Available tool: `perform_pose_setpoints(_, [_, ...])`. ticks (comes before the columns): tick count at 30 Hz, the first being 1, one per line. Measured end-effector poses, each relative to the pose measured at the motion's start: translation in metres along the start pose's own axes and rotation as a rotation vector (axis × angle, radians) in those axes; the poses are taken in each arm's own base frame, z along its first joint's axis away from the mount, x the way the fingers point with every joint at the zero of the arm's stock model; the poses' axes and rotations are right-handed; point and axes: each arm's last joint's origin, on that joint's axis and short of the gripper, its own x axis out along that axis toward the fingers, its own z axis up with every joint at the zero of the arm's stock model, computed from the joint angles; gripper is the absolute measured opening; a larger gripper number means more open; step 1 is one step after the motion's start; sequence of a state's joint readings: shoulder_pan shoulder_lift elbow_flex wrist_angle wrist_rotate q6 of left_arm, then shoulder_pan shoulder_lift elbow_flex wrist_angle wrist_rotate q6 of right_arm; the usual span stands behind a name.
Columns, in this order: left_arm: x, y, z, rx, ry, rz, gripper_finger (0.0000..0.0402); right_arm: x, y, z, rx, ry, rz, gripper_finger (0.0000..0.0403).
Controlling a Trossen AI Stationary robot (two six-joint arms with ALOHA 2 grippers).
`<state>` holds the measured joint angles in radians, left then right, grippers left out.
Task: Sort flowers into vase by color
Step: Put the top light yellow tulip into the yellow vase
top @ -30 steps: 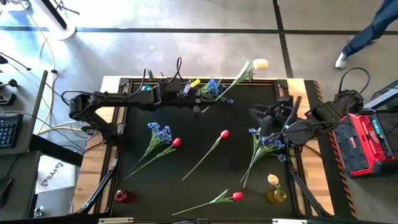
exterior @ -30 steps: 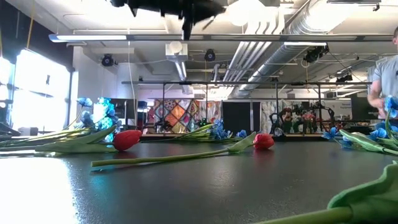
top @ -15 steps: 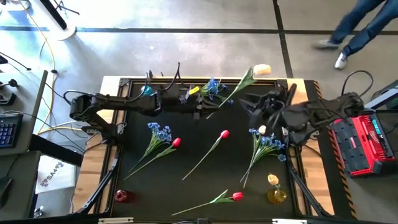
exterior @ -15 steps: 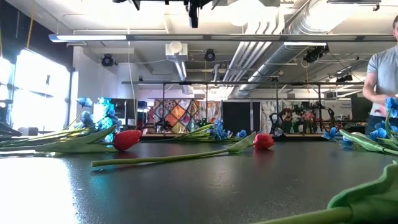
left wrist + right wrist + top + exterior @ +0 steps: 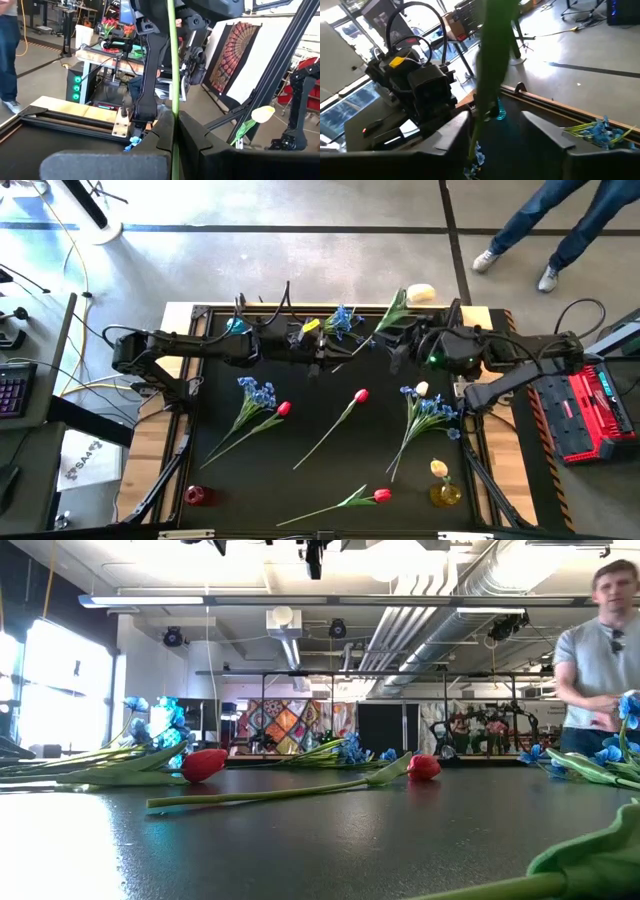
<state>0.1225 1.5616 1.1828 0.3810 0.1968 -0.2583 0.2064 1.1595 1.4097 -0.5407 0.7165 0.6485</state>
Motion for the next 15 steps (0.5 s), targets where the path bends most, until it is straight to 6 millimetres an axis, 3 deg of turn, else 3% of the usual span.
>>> perform_pose_setpoints(9, [-0.0001, 0.0010, -0.0016, 0.022, 0.016, 0.010, 0.0000, 0.0055, -0.0027, 0.0054, -0.038, 0.011, 0.047, 0.0013])
perform_pose_setpoints(15, [-0.0001, 0.0013, -0.0024, 0.023, 0.025, 0.015, 0.0002, 0.0075, -0.0057, 0.0068, -0.061, 0.031, 0.063, 0.0005])
